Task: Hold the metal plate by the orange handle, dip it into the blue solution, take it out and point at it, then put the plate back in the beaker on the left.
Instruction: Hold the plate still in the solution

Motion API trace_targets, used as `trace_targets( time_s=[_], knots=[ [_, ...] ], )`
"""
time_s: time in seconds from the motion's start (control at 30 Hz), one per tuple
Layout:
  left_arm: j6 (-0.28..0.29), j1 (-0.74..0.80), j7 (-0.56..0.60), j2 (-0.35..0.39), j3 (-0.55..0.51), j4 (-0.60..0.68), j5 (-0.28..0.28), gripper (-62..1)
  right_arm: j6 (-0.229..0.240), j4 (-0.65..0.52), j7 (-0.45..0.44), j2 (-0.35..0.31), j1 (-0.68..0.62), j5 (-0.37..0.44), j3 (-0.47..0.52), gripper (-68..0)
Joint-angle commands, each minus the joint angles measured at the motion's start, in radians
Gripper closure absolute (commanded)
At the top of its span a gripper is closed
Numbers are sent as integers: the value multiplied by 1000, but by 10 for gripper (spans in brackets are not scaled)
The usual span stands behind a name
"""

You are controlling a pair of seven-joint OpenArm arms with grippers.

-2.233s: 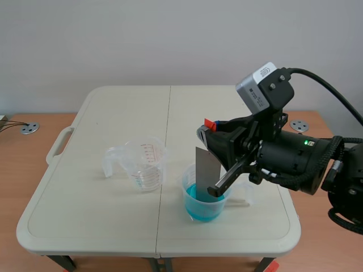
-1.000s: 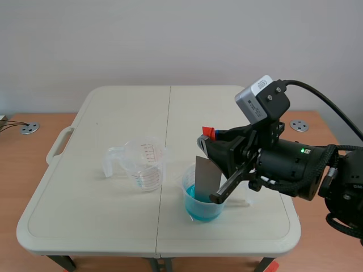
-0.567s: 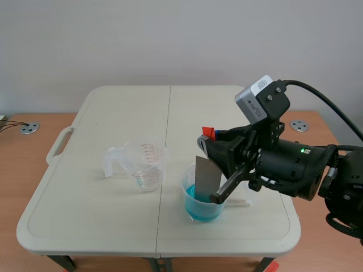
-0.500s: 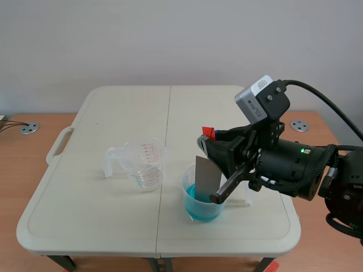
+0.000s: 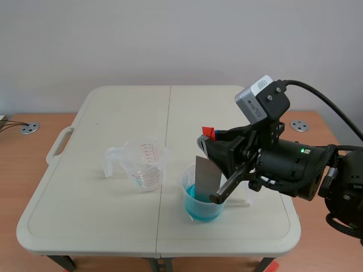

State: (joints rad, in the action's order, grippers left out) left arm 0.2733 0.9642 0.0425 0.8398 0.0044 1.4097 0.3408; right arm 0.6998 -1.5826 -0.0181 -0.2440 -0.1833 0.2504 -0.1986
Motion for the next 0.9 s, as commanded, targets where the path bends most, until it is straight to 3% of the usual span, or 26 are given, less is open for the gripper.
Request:
trace_targets(
  time_s=[0.0, 0.87],
  knots=[
    [6, 0, 10, 8, 5, 16, 3, -32, 2, 4, 3, -5, 3, -4, 1, -15],
    [6, 0, 10, 8, 5, 16, 3, -32, 2, -6, 4, -5, 3, 13, 4, -15]
  ],
)
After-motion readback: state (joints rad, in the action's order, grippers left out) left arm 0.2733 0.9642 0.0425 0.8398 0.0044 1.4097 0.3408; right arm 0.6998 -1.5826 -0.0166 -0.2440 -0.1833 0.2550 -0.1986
